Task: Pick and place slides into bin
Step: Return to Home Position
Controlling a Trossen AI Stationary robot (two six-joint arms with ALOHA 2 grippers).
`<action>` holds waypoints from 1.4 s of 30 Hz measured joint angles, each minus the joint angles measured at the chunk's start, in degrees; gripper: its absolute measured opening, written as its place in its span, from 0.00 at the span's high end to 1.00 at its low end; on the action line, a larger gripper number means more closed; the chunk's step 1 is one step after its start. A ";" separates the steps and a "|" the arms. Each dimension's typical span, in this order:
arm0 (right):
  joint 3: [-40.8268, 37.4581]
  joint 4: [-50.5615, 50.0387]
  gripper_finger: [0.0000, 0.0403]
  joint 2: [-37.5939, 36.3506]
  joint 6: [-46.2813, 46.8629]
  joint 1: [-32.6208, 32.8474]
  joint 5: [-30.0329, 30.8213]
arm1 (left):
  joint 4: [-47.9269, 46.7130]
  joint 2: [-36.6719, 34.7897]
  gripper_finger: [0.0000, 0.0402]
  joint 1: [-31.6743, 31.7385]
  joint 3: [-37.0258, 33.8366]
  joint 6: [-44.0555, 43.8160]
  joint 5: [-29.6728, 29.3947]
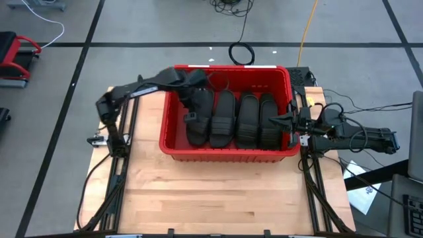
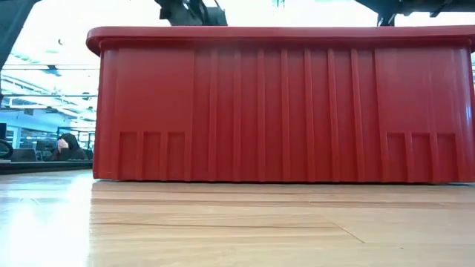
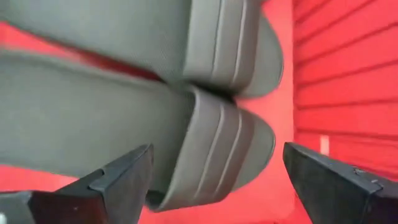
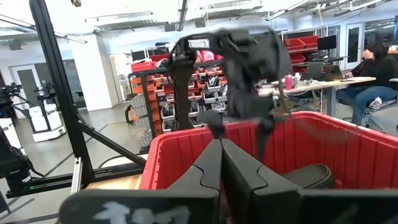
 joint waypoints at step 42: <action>1.77 -16.25 1.00 -15.70 -1.10 0.05 -1.12 | 89.48 -64.17 1.00 -18.10 -62.79 -23.46 -19.05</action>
